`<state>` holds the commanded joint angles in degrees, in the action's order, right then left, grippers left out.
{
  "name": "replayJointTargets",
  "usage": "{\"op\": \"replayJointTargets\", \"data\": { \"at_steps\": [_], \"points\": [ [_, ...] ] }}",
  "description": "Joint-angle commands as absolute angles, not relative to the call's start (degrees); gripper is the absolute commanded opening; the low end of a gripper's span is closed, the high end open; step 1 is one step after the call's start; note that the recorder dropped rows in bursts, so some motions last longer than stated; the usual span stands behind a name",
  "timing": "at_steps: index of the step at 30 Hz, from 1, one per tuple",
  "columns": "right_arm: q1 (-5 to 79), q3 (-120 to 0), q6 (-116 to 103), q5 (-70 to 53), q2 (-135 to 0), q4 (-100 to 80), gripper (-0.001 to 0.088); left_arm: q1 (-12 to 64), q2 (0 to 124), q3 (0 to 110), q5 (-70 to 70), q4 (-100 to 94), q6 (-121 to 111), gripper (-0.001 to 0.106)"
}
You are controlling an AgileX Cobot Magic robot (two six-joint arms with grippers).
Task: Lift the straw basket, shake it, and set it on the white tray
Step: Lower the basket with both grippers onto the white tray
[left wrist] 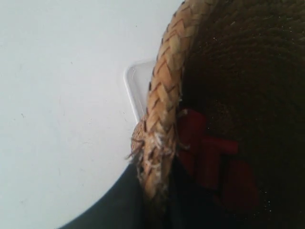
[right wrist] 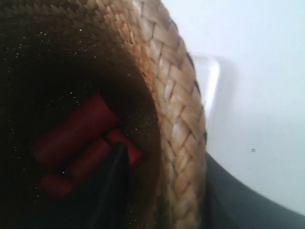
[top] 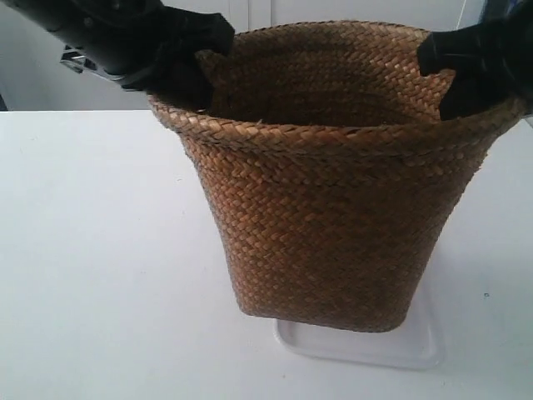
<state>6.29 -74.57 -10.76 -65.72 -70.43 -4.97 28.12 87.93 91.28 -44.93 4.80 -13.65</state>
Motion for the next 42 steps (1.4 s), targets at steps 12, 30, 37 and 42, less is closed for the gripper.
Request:
{"op": "replayJointTargets", "data": {
  "at_steps": [12,30,37,42],
  "points": [
    [0.09,-74.57,-7.71,-64.18,-75.45,-5.06,0.0,28.79,95.93,95.38,-41.46,4.17,-15.89,0.0],
    [-0.02,-72.55,-7.36,-59.32,-79.6,-9.52,0.0,28.79,101.61,95.38,-36.44,4.45,-15.01,0.0],
    [-0.02,-69.16,-7.36,-54.61,-79.6,-9.98,0.0,28.79,102.39,95.38,-36.32,4.22,-13.52,0.0],
    [-0.02,-67.48,-7.36,-53.02,-79.6,-10.07,0.0,28.79,102.39,95.38,-36.14,4.22,-11.35,0.0]
  ]
}}
